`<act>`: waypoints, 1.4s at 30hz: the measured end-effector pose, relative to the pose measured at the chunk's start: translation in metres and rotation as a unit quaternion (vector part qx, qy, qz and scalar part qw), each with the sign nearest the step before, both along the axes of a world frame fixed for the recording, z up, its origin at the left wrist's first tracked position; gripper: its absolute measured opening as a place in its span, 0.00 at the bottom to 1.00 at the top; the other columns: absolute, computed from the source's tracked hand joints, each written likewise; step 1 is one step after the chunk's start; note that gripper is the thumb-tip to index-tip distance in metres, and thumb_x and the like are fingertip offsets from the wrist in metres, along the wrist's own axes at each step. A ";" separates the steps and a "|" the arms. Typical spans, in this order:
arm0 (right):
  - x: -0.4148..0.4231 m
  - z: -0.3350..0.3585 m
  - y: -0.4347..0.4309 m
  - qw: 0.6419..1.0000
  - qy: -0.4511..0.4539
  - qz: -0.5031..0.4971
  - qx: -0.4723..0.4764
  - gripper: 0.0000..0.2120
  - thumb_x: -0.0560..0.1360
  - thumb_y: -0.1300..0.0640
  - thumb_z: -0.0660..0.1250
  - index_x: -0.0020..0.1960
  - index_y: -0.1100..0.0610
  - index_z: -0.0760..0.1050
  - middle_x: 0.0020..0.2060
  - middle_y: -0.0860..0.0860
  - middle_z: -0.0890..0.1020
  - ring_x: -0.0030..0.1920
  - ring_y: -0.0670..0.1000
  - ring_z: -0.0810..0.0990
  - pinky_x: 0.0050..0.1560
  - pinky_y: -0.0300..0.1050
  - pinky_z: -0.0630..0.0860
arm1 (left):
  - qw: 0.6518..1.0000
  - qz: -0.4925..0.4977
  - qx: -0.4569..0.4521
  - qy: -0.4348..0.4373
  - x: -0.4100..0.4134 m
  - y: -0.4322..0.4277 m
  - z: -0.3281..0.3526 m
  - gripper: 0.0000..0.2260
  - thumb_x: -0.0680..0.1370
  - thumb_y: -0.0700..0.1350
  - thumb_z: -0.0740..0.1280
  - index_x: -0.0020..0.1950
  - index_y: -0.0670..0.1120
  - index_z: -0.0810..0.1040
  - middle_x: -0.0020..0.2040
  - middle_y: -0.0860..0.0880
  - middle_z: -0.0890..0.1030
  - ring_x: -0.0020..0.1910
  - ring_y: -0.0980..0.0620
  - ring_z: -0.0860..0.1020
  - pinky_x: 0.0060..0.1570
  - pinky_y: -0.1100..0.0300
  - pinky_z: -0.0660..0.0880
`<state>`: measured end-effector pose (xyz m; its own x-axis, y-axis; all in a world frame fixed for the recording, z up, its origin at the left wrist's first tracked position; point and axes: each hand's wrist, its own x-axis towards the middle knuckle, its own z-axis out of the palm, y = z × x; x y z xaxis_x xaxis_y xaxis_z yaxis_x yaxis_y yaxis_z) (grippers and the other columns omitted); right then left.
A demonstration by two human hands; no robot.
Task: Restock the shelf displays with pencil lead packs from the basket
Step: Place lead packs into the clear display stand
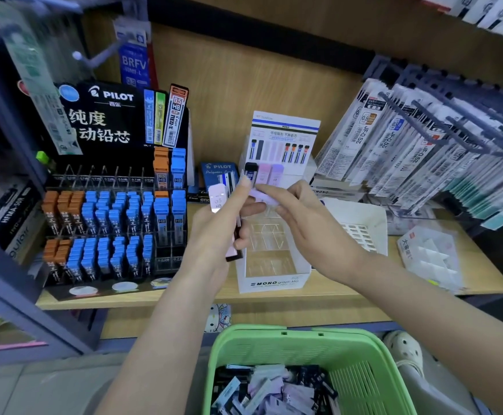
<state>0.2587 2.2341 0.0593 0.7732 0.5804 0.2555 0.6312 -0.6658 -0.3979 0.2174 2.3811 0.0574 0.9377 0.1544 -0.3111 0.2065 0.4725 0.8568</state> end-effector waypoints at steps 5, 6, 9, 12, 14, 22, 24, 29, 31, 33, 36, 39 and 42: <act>-0.013 0.004 0.002 0.996 0.031 0.005 0.084 0.19 0.80 0.61 0.56 0.70 0.52 0.66 0.44 0.43 0.65 0.47 0.34 0.66 0.52 0.25 0.62 | 1.000 0.023 0.017 -0.004 -0.002 0.003 0.000 0.06 0.76 0.45 0.69 0.43 0.44 0.81 0.41 0.46 0.84 0.22 0.57 0.62 0.20 0.68 0.59; -0.016 0.006 0.002 0.994 0.038 -0.001 0.099 0.18 0.80 0.61 0.58 0.69 0.51 0.67 0.45 0.44 0.67 0.47 0.35 0.67 0.52 0.26 0.63 | 0.999 0.025 0.020 -0.002 -0.002 0.003 0.000 0.06 0.76 0.44 0.68 0.40 0.45 0.81 0.41 0.45 0.82 0.22 0.56 0.62 0.20 0.68 0.59; -0.022 0.012 0.005 0.969 0.131 -0.050 0.205 0.17 0.77 0.64 0.64 0.61 0.47 0.70 0.50 0.51 0.75 0.47 0.40 0.74 0.50 0.31 0.70 | 0.999 0.035 0.033 0.000 -0.002 0.005 0.001 0.07 0.76 0.43 0.68 0.38 0.46 0.80 0.38 0.44 0.78 0.22 0.56 0.61 0.20 0.68 0.58; -0.022 0.018 0.006 0.905 0.245 -0.104 0.331 0.14 0.74 0.63 0.68 0.57 0.52 0.73 0.48 0.53 0.81 0.46 0.45 0.80 0.51 0.40 0.76 | 0.998 0.027 0.052 0.002 -0.002 0.006 0.002 0.06 0.77 0.42 0.66 0.42 0.44 0.81 0.27 0.51 0.75 0.20 0.58 0.62 0.20 0.69 0.59; -0.018 0.024 0.005 0.899 0.249 -0.125 0.336 0.11 0.73 0.63 0.68 0.55 0.54 0.76 0.45 0.50 0.82 0.41 0.44 0.80 0.47 0.38 0.78 | 0.997 0.013 0.078 0.002 -0.002 0.007 0.001 0.06 0.77 0.42 0.65 0.45 0.43 0.81 0.21 0.54 0.71 0.18 0.58 0.61 0.20 0.70 0.60; -0.001 0.025 0.005 0.921 0.297 -0.132 0.215 0.06 0.74 0.62 0.69 0.50 0.57 0.76 0.41 0.54 0.81 0.35 0.49 0.82 0.39 0.38 0.79 | 0.991 0.020 0.127 -0.022 -0.001 0.008 -0.003 0.03 0.77 0.41 0.67 0.47 0.43 0.79 0.30 0.45 0.69 0.21 0.57 0.63 0.20 0.69 0.60; 0.011 0.027 0.004 0.934 0.249 -0.161 0.197 0.04 0.75 0.61 0.68 0.49 0.54 0.76 0.41 0.54 0.79 0.36 0.48 0.78 0.39 0.36 0.75 | 0.993 0.027 0.113 -0.015 -0.002 0.008 -0.003 0.03 0.77 0.42 0.67 0.48 0.47 0.79 0.36 0.44 0.74 0.24 0.56 0.65 0.21 0.69 0.63; 0.048 0.019 -0.004 0.918 0.234 -0.221 0.230 0.04 0.77 0.61 0.65 0.49 0.54 0.76 0.42 0.53 0.77 0.39 0.49 0.74 0.42 0.37 0.72 | 0.992 0.016 0.122 -0.018 0.001 0.006 -0.004 0.07 0.78 0.42 0.64 0.40 0.48 0.76 0.38 0.47 0.77 0.25 0.56 0.66 0.22 0.68 0.64; 0.056 0.014 -0.002 0.905 0.245 -0.224 0.267 0.04 0.76 0.63 0.66 0.47 0.56 0.72 0.46 0.59 0.79 0.42 0.52 0.79 0.45 0.43 0.79 | 0.993 0.010 0.120 -0.016 0.001 0.004 -0.005 0.07 0.79 0.42 0.64 0.41 0.48 0.76 0.38 0.50 0.79 0.24 0.57 0.67 0.22 0.68 0.64; 0.063 0.007 0.001 0.906 0.228 -0.213 0.286 0.09 0.75 0.66 0.66 0.46 0.55 0.69 0.48 0.61 0.79 0.43 0.53 0.80 0.41 0.37 0.80 | 0.993 0.006 0.116 -0.012 0.002 0.003 -0.005 0.05 0.79 0.42 0.64 0.43 0.48 0.76 0.38 0.51 0.79 0.23 0.58 0.67 0.22 0.68 0.64; 0.072 -0.004 0.002 0.921 0.175 -0.212 0.274 0.14 0.74 0.67 0.67 0.53 0.56 0.66 0.50 0.61 0.80 0.41 0.50 0.79 0.36 0.30 0.76 | 0.994 0.002 0.106 -0.012 0.002 0.002 -0.004 0.04 0.79 0.43 0.64 0.46 0.47 0.76 0.37 0.51 0.80 0.22 0.58 0.67 0.21 0.68 0.64; 0.077 -0.013 0.000 0.941 0.145 -0.178 0.249 0.19 0.73 0.69 0.66 0.57 0.56 0.63 0.49 0.59 0.76 0.43 0.56 0.79 0.37 0.35 0.78 | 0.995 0.002 0.103 -0.013 0.003 0.001 -0.003 0.04 0.79 0.41 0.64 0.45 0.47 0.76 0.36 0.51 0.79 0.22 0.58 0.66 0.21 0.68 0.63; 0.079 -0.019 -0.001 0.961 0.106 -0.154 0.203 0.15 0.74 0.68 0.65 0.54 0.52 0.65 0.51 0.55 0.74 0.45 0.60 0.80 0.43 0.47 0.81 | 0.995 0.003 0.096 -0.013 0.003 0.002 -0.002 0.05 0.79 0.41 0.64 0.44 0.48 0.76 0.37 0.50 0.79 0.21 0.59 0.66 0.21 0.68 0.63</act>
<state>0.3373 2.2326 0.0407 0.9518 0.2021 0.2307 0.3058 -0.5701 -0.7625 0.2203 2.3828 0.0555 0.9440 0.2137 -0.2512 0.1809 0.3013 0.9362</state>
